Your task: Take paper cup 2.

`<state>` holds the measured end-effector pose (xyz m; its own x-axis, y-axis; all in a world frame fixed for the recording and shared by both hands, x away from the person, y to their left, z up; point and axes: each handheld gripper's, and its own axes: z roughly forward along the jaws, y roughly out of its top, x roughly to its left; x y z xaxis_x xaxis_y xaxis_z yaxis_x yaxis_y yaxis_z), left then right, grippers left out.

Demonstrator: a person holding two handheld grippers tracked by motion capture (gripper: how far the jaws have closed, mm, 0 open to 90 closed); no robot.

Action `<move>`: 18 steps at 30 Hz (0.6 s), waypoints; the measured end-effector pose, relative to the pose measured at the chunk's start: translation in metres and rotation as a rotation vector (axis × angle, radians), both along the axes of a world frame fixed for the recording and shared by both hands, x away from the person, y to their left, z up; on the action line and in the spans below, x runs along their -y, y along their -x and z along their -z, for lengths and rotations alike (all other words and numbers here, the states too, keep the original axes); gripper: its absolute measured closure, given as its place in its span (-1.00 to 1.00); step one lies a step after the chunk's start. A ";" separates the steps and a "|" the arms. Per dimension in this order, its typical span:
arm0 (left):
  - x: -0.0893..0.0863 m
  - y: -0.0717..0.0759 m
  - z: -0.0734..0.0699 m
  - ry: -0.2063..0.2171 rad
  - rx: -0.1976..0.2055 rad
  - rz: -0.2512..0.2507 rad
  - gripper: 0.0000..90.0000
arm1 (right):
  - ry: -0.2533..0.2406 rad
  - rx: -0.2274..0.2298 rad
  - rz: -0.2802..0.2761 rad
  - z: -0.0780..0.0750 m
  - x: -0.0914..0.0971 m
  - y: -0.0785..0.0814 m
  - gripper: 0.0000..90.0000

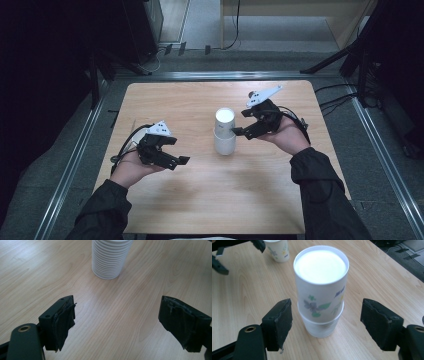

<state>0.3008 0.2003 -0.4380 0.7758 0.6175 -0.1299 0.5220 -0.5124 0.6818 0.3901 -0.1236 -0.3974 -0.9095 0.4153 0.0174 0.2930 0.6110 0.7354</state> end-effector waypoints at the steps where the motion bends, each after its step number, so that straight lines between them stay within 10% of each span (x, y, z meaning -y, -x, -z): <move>1: 0.000 0.000 0.000 0.000 0.000 0.000 -0.69 | -0.001 -0.009 -0.006 -0.001 -0.002 -0.001 -0.44; 18: 0.002 -0.001 0.008 -0.031 -0.032 0.021 -0.69 | 0.090 -0.061 -0.047 0.007 -0.042 -0.019 -0.36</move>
